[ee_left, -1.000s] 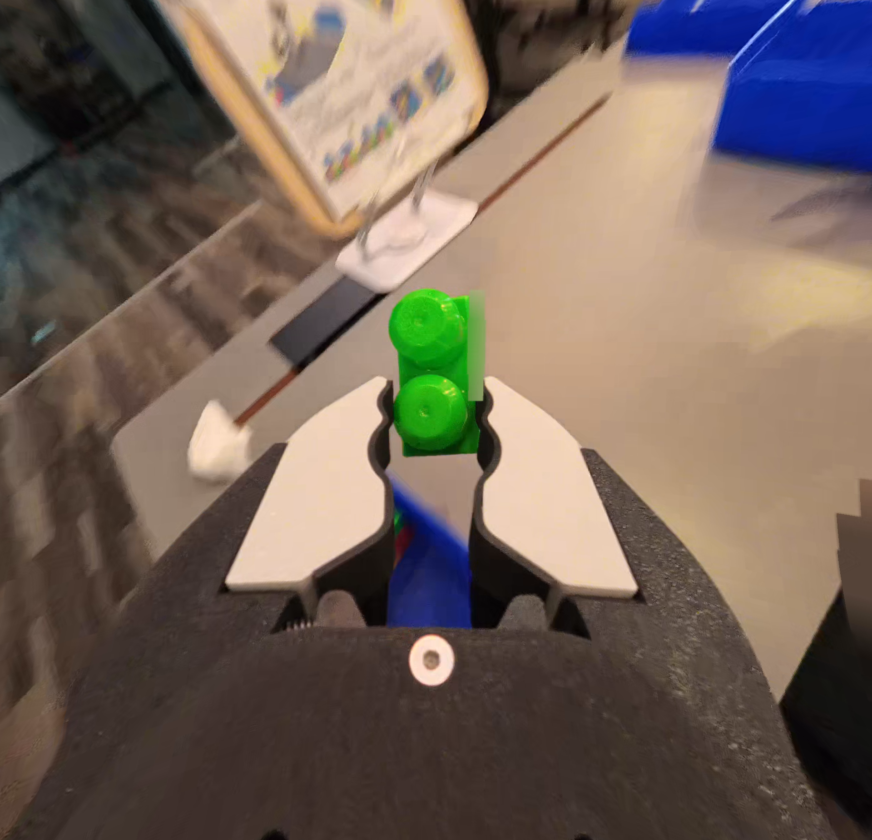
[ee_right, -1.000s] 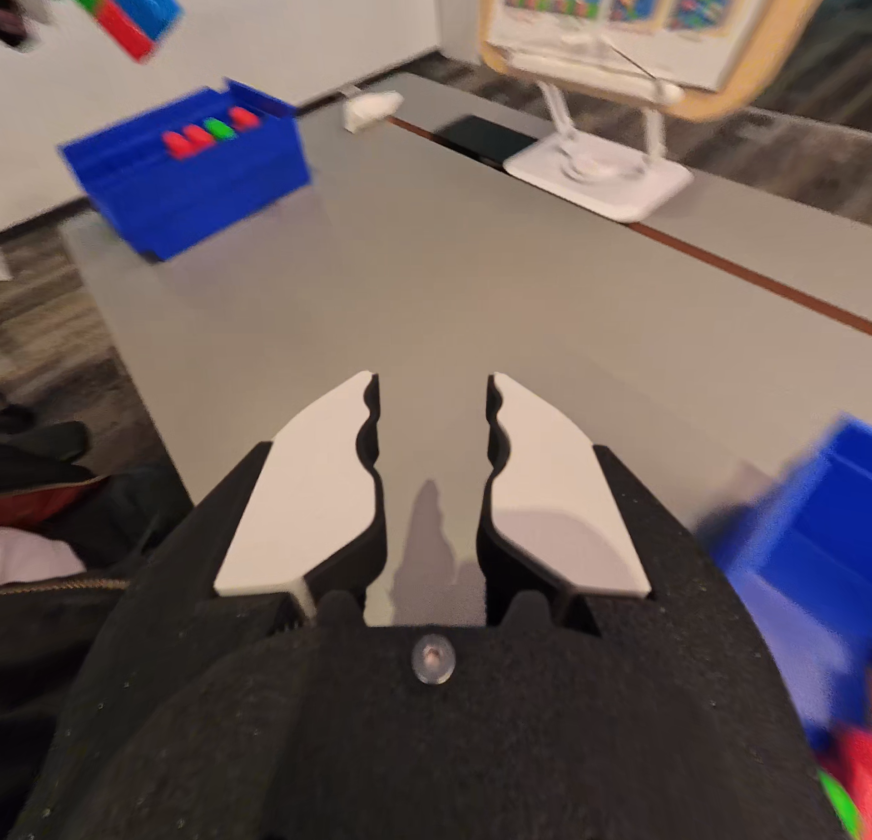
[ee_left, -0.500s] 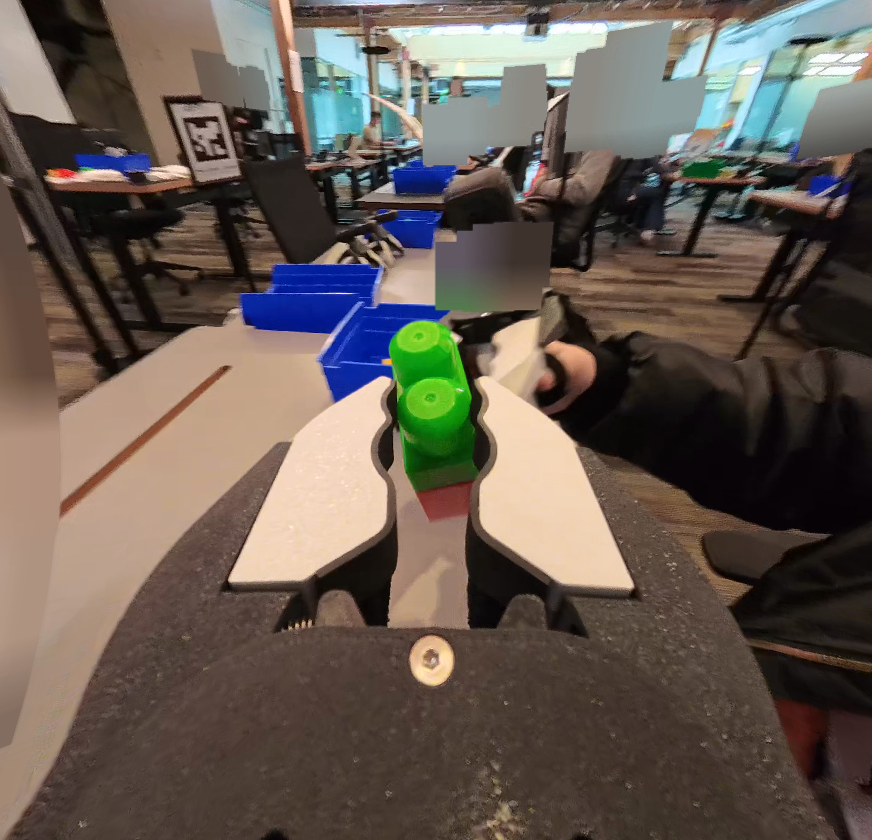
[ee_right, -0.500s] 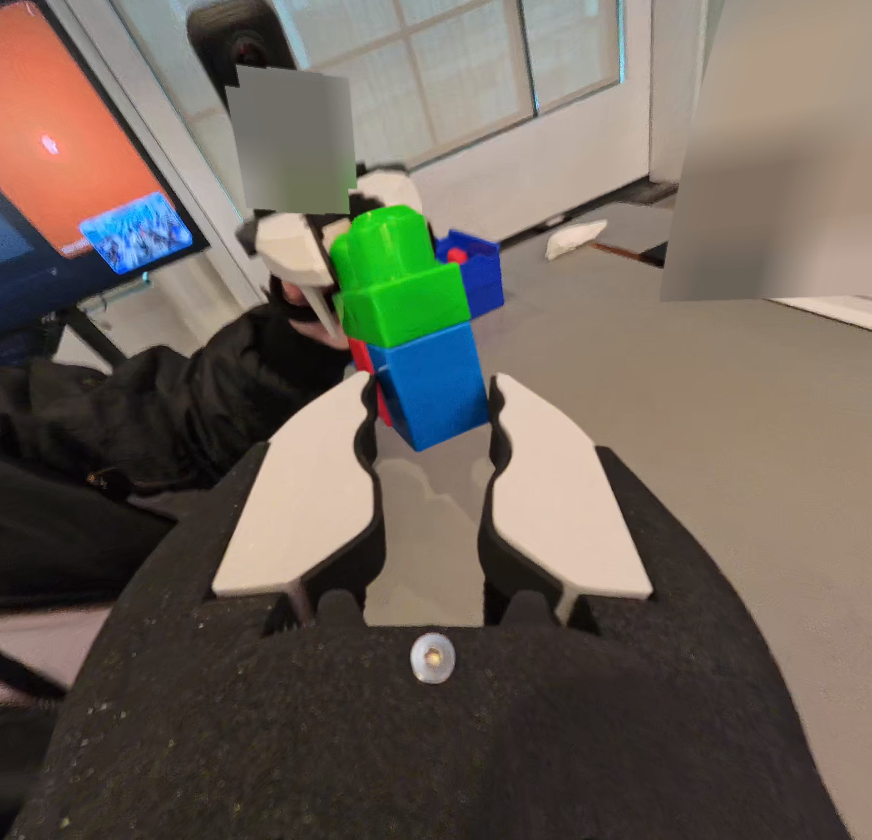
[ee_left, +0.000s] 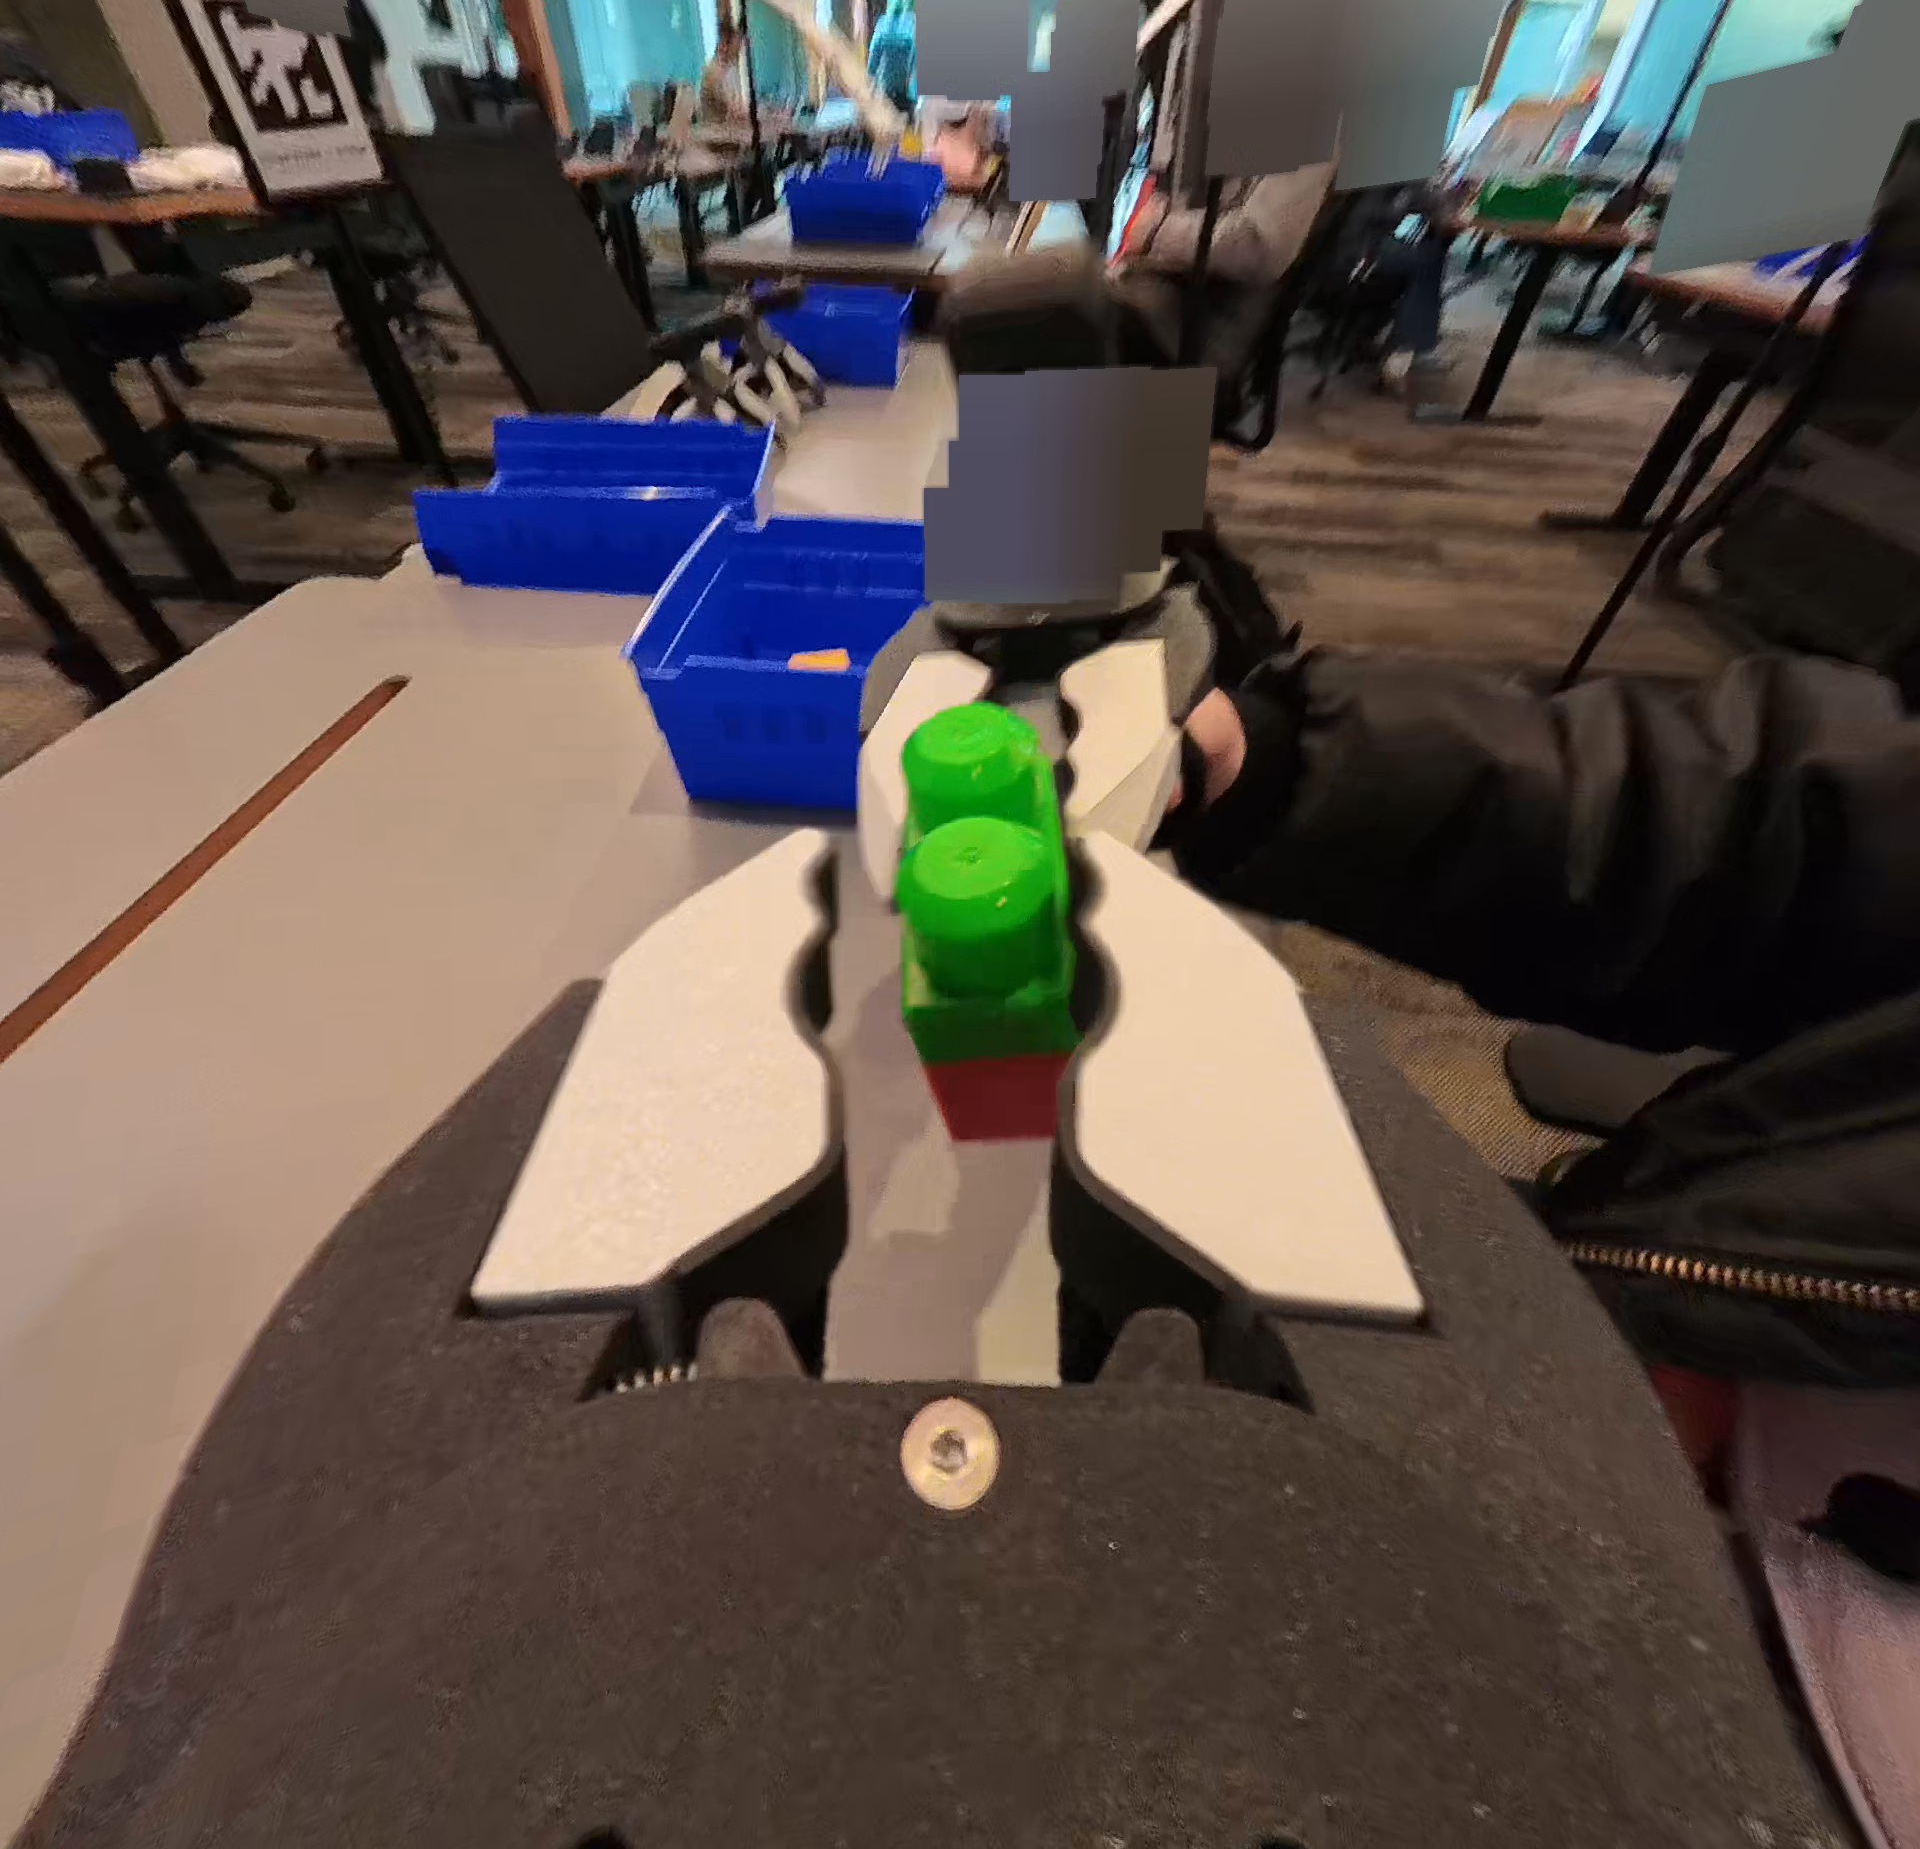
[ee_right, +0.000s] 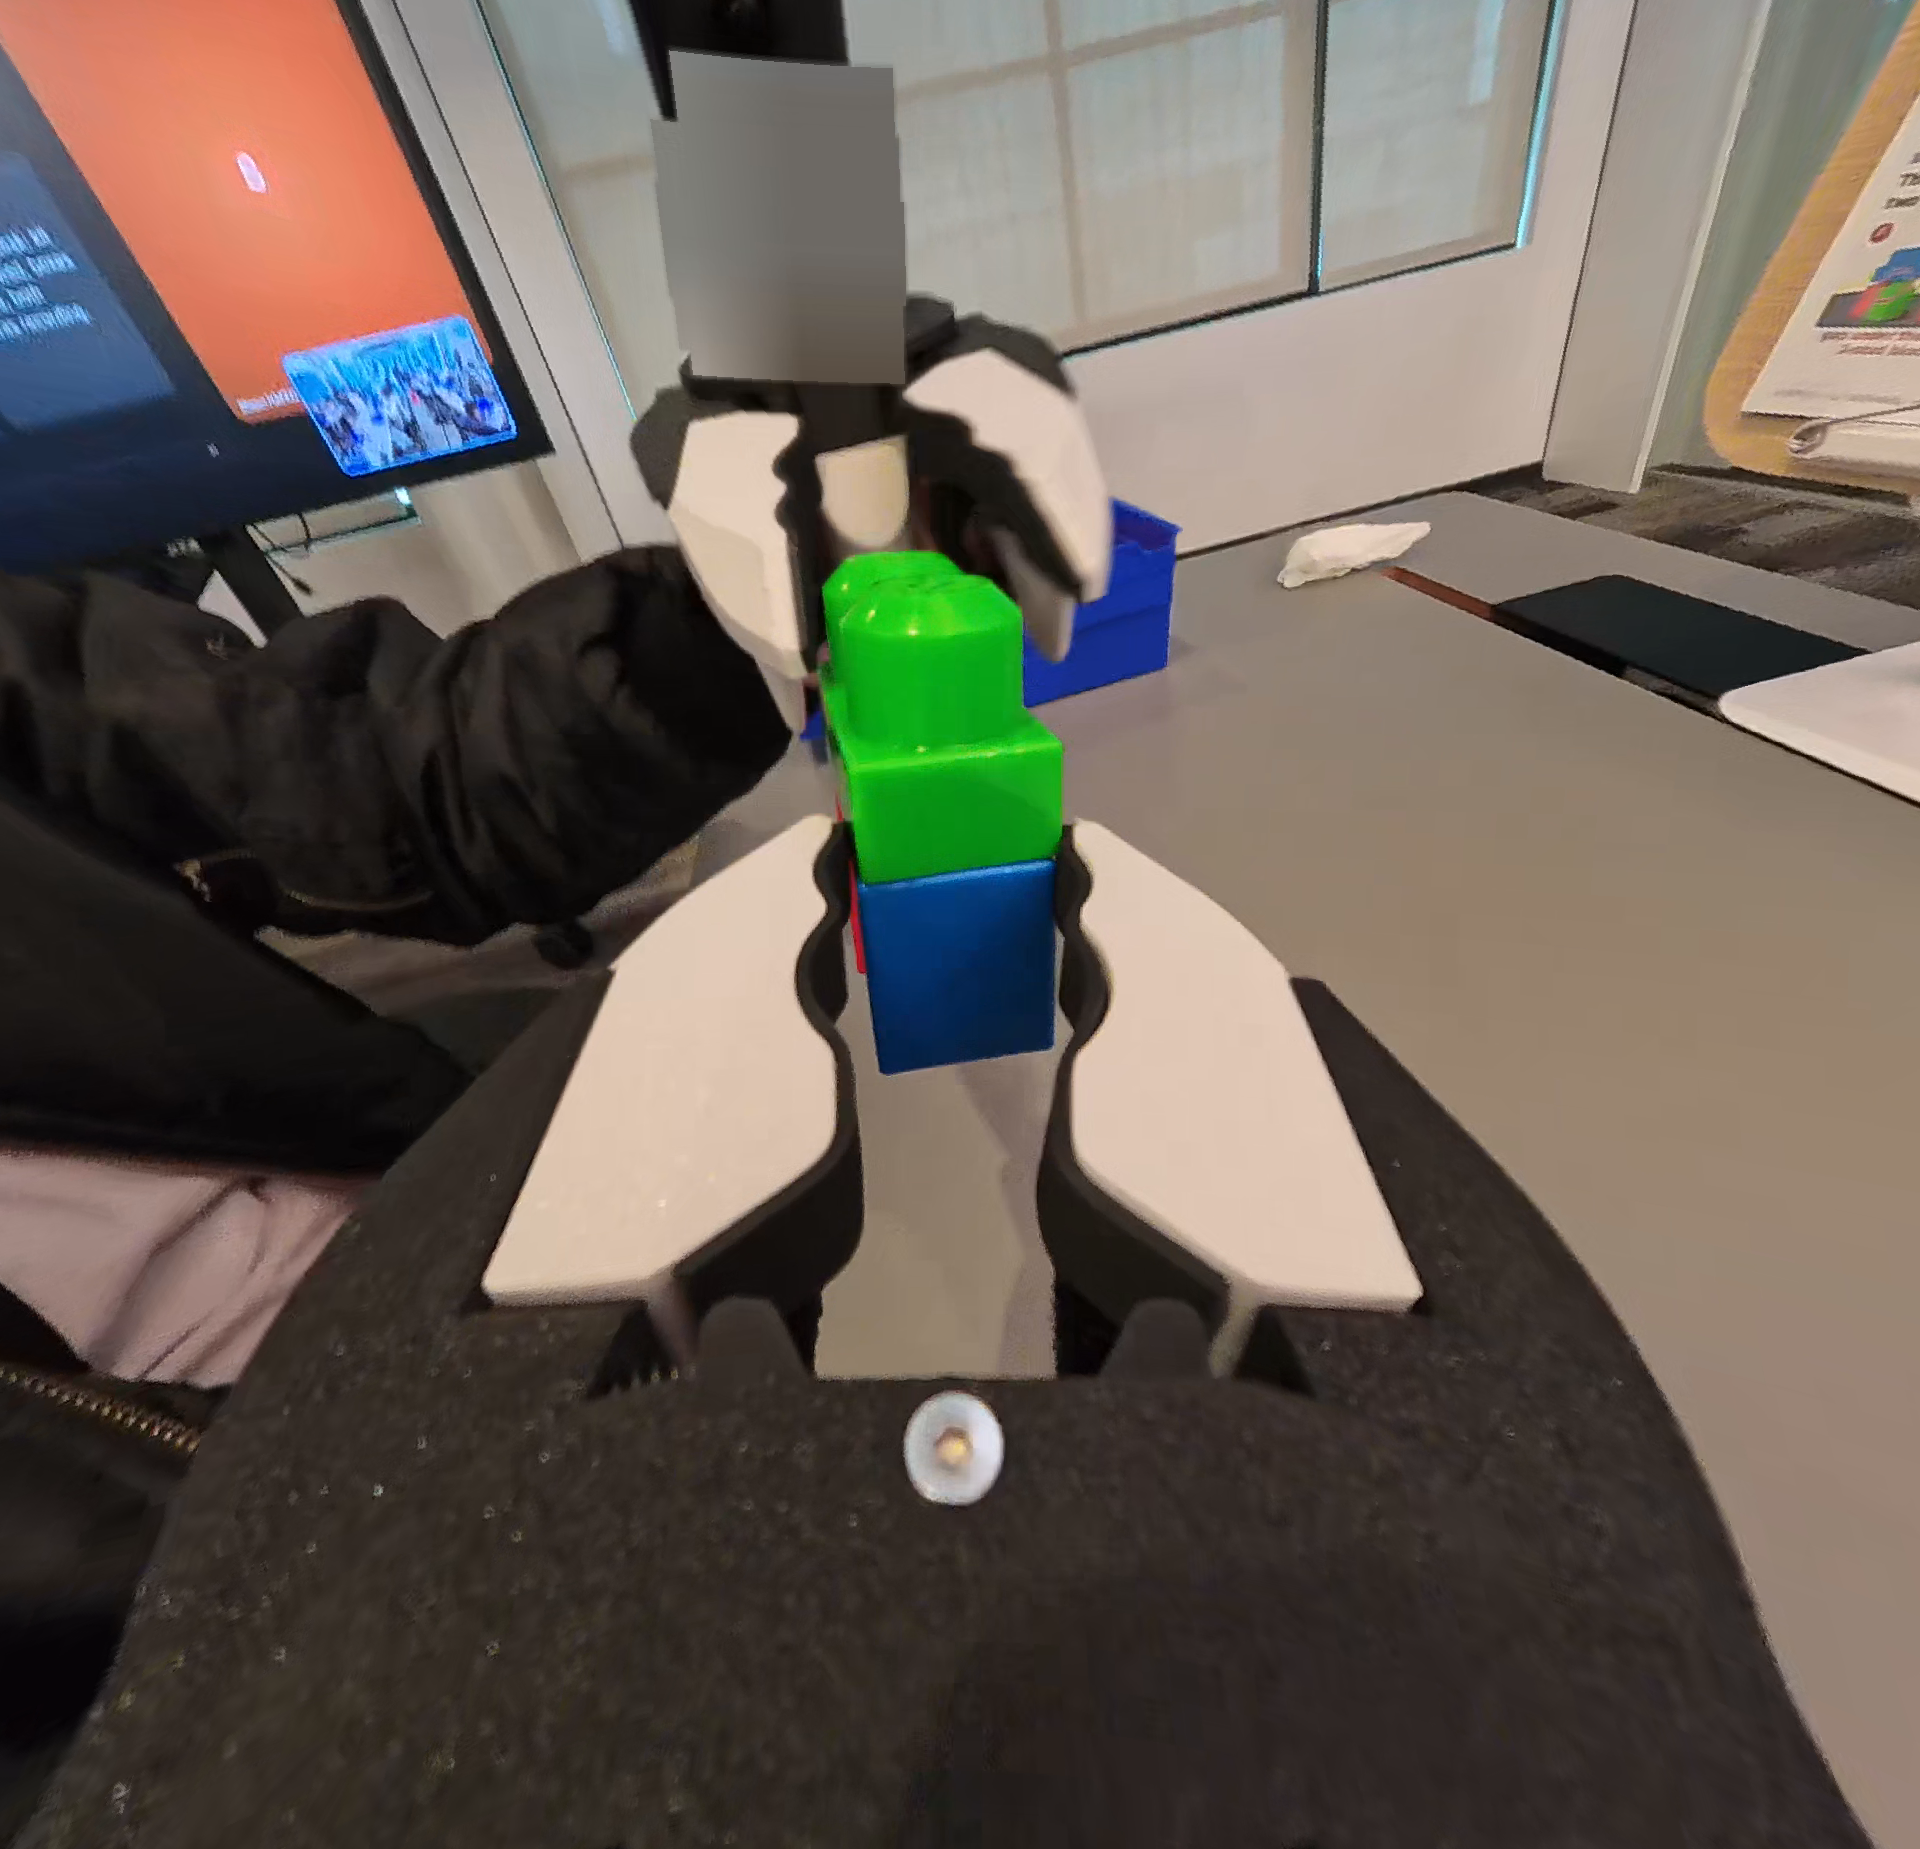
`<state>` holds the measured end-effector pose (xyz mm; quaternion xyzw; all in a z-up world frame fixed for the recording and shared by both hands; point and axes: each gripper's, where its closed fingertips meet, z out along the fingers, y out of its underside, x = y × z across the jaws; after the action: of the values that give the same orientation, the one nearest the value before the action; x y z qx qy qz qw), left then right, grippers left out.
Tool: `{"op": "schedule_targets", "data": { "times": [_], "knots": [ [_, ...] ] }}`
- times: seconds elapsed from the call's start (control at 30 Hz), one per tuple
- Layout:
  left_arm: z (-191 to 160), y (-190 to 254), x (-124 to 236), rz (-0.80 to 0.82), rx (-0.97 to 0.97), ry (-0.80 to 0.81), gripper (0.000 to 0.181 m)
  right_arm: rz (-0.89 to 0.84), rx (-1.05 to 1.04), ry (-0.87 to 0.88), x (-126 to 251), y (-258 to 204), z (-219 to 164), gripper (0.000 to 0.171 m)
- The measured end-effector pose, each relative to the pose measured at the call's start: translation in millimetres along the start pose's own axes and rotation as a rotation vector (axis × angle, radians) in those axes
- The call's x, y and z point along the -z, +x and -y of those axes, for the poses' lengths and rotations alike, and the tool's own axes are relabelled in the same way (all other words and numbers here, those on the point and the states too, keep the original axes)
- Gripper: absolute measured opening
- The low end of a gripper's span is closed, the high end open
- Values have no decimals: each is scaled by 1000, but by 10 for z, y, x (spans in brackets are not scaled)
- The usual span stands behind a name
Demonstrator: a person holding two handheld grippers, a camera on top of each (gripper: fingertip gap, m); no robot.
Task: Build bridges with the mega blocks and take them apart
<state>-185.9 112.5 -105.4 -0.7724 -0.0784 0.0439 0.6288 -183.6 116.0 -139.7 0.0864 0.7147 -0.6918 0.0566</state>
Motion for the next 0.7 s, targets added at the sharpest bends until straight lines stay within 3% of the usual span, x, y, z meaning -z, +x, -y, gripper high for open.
{"op": "schedule_targets", "data": {
  "times": [0.03,0.13,0.27,0.3,0.37,0.6,0.7],
  "knots": [
    [-28,-37,26,16,-7,-39,52,-7,13,-22,11,-8,-8,37],
    [-123,-8,49,-29,-8,-165,60,-83,88,-121,49,28,-57,37],
    [-368,15,-84,-27,-101,-388,59,-119,157,-201,50,-19,-43,37],
    [-409,44,-124,-41,-124,-420,52,-135,170,-223,54,-14,-48,37],
    [-409,93,-212,-58,-137,-421,37,-171,204,-284,73,13,-99,37],
    [-406,119,-343,-103,-65,-378,37,-193,200,-309,200,22,-122,37],
    [-334,126,-375,-110,-27,-320,36,-209,204,-235,281,10,-22,42]
  ]
}}
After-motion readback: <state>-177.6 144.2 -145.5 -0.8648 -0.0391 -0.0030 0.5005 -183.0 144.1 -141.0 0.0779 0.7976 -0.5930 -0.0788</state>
